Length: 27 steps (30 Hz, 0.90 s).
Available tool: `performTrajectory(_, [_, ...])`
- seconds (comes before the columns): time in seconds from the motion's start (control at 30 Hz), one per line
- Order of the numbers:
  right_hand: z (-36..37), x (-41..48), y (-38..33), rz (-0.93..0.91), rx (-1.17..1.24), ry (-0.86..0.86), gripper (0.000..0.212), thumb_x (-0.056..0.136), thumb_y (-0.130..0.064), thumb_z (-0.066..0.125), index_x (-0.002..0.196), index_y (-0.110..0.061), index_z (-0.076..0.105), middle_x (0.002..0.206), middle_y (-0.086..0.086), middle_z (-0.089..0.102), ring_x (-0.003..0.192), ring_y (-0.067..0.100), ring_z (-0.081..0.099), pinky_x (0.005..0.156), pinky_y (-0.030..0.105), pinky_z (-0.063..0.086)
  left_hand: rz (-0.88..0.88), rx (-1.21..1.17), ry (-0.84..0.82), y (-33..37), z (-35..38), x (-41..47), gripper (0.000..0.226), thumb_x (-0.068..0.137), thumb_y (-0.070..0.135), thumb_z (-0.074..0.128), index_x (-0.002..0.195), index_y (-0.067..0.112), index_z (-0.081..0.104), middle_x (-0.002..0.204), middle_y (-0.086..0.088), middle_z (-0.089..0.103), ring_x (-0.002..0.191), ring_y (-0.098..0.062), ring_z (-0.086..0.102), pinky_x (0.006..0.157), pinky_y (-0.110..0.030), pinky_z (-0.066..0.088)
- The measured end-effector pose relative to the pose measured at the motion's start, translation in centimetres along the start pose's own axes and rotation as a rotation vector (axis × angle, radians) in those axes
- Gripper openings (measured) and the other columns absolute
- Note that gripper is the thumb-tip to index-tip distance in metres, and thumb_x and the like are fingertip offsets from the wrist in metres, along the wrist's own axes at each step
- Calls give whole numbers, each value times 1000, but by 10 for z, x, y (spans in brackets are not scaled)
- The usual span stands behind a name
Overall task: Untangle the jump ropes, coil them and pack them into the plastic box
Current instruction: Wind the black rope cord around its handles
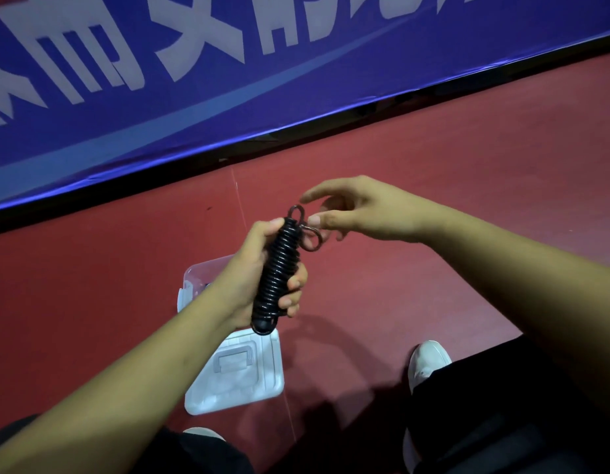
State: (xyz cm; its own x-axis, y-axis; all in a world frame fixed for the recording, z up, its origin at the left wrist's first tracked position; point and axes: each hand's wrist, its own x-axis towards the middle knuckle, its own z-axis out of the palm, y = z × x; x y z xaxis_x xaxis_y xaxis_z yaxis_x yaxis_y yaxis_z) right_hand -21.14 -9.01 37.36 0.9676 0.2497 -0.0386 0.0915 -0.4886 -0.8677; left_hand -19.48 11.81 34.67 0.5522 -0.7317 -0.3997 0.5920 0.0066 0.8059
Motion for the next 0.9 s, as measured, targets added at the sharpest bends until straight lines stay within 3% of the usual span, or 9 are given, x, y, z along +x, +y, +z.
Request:
performTrajectory(0.1, [1, 0, 0, -63, 219, -24, 31, 88, -7, 70, 118, -6, 65, 94, 7, 69, 85, 14, 63, 79, 30, 54, 70, -142, -58, 7, -5, -2, 47, 89, 59, 32, 92, 19, 56, 52, -5, 37, 34, -17, 35, 45, -25, 41])
performTrajectory(0.2, [7, 0, -4, -131, 249, 1, 31, 84, 5, 69, 114, -4, 66, 91, 8, 67, 83, 9, 61, 79, 21, 50, 73, -247, -134, 11, -10, -4, 48, 92, 61, 28, 94, 21, 54, 50, 0, 38, 34, -16, 36, 45, -23, 39])
performTrajectory(0.33, [8, -1, -7, -175, 149, 89, 8, 87, -3, 70, 93, -7, 72, 74, -7, 71, 71, 6, 61, 72, 20, 50, 32, -312, -195, 6, -10, -3, 48, 93, 61, 30, 95, 20, 56, 50, 1, 39, 35, -15, 38, 44, -22, 38])
performTrajectory(0.5, [11, -4, -12, -205, -18, 43, 21, 85, -7, 74, 105, -11, 69, 90, -4, 71, 83, 0, 64, 80, 15, 48, -37, -450, -365, 10, -20, -2, 51, 96, 60, 23, 101, 17, 51, 52, 1, 49, 38, -16, 48, 45, -24, 43])
performTrajectory(0.6, [12, -4, -12, -234, -163, 108, 12, 87, -10, 72, 98, -14, 73, 89, -9, 72, 84, -3, 65, 75, 9, 44, -74, -440, -392, 9, -22, -2, 52, 97, 60, 24, 102, 17, 53, 53, 0, 49, 39, -16, 49, 45, -24, 42])
performTrajectory(0.73, [15, -3, -5, -260, -235, 120, 5, 94, -12, 64, 98, -11, 66, 89, -5, 66, 82, 5, 61, 73, 15, 44, -92, -423, -279, 8, -15, -2, 48, 96, 60, 28, 102, 20, 54, 52, 2, 45, 35, -14, 44, 42, -23, 43])
performTrajectory(0.9, [22, 0, -6, -187, 71, 194, 11, 100, -11, 53, 92, -7, 57, 74, -1, 63, 67, 13, 61, 65, 25, 47, 14, -284, -76, 10, -3, -2, 41, 95, 61, 32, 120, 32, 47, 55, 0, 42, 32, -13, 37, 39, -20, 39])
